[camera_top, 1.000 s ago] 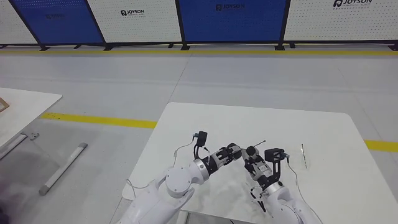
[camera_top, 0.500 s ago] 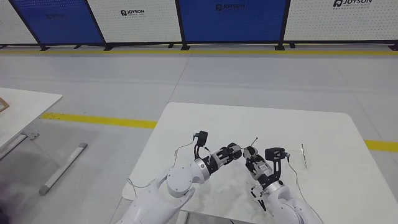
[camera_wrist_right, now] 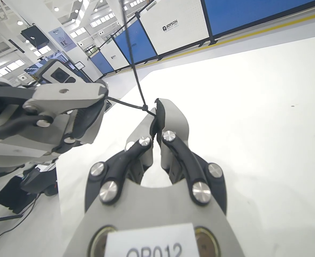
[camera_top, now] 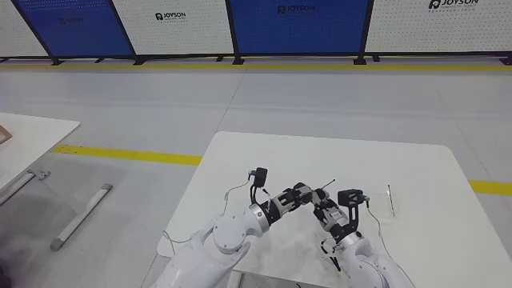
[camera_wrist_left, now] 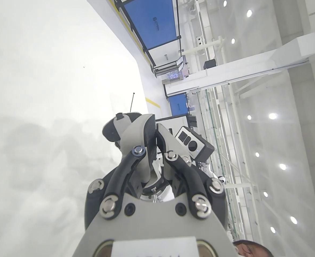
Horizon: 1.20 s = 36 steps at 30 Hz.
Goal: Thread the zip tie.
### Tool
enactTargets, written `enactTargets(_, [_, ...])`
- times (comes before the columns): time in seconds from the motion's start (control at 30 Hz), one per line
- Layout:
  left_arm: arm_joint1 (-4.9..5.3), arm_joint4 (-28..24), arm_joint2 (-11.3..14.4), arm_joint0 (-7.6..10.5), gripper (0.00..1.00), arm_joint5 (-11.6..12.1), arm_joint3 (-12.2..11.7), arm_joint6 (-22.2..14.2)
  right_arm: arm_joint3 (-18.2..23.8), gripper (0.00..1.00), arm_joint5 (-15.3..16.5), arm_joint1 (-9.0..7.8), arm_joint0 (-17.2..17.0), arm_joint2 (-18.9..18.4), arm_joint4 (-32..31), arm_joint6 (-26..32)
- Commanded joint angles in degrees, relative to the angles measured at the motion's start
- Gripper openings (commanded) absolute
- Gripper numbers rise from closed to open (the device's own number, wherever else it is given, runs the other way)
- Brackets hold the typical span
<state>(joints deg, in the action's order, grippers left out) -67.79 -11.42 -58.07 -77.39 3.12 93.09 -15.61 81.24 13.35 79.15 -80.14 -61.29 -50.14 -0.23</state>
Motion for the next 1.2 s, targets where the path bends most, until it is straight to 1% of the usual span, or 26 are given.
enactTargets(0.0, [0.06,0.34,-0.16,-0.35,0.0,0.47,0.43,-0.11,-0.12,0.0,0.02,0.01,0.05,0.09,-0.01,0.06])
enactTargets(0.37, [0.17,0.75,-0.75,-1.28,0.0,1.2,1.85,-0.07,-0.27,0.0,0.19,-0.03,0.11,0.17,0.01,0.4])
enactTargets(0.7, [0.27,-0.57,-2.16,-2.18,0.0,2.72,2.26,0.37,-1.45,0.0,0.59,-0.05,0.28,0.04,0.73,0.36])
enactTargets(0.97, [0.47,-0.34,-3.04,-3.42,0.0,3.41,3.72,0.12,-1.66,0.0,0.27,-0.01,0.51,0.26,0.53,0.37])
enactTargets(1.17, [0.68,0.47,-3.64,-4.71,0.0,4.33,5.44,-0.02,-1.95,0.0,-0.19,0.06,0.76,0.62,0.23,0.45])
